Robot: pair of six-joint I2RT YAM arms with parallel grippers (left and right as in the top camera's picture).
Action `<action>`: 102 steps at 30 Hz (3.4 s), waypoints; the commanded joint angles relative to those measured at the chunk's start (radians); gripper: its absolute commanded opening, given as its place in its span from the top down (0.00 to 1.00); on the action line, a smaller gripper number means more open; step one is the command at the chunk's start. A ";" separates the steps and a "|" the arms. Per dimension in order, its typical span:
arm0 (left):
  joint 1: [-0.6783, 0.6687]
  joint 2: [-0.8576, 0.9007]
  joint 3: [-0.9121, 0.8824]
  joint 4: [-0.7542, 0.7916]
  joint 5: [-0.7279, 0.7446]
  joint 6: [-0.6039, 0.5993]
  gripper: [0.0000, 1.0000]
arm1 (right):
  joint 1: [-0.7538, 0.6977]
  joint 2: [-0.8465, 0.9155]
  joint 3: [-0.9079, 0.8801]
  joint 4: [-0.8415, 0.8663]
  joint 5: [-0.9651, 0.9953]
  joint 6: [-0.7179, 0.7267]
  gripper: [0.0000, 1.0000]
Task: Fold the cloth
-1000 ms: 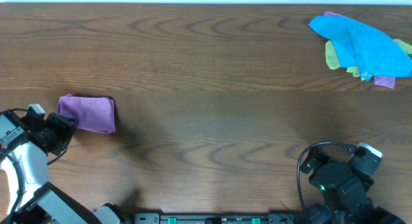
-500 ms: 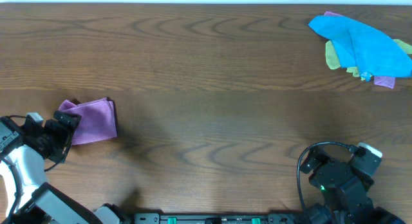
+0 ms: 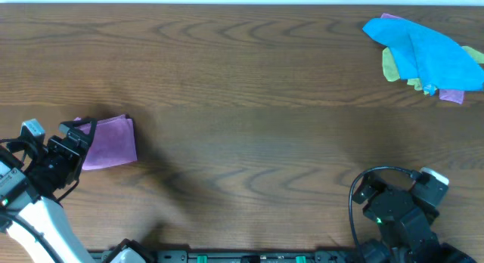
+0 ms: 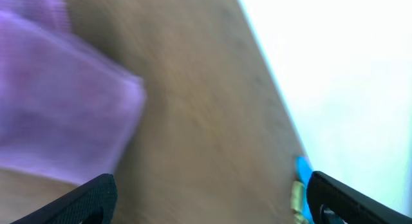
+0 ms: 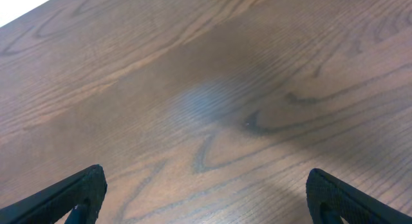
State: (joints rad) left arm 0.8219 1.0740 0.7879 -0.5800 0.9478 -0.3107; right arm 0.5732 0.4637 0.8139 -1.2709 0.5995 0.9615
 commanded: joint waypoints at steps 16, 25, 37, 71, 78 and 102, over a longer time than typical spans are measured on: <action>-0.389 -0.060 0.021 0.071 0.148 -0.201 0.05 | -0.005 -0.003 -0.005 -0.001 0.016 0.014 0.01; -0.591 0.024 0.021 0.440 0.026 -0.150 0.05 | -0.005 -0.003 -0.005 -0.001 0.017 0.014 0.01; -0.691 -0.120 0.014 0.470 -0.341 0.118 0.05 | -0.005 -0.003 -0.005 -0.001 0.016 0.014 0.01; -0.746 -1.042 -0.772 0.504 -0.704 0.391 0.05 | -0.005 -0.003 -0.005 -0.001 0.016 0.014 0.01; -0.793 -1.071 -0.772 0.490 -0.814 0.472 0.05 | -0.005 -0.003 -0.005 -0.001 0.016 0.014 0.01; -0.841 -1.070 -0.773 0.481 -0.929 0.510 0.05 | -0.005 -0.003 -0.005 -0.001 0.016 0.014 0.01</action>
State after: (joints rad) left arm -0.0151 0.0147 0.0517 -0.0814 0.0444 0.1844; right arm 0.5732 0.4637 0.8135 -1.2705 0.5991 0.9615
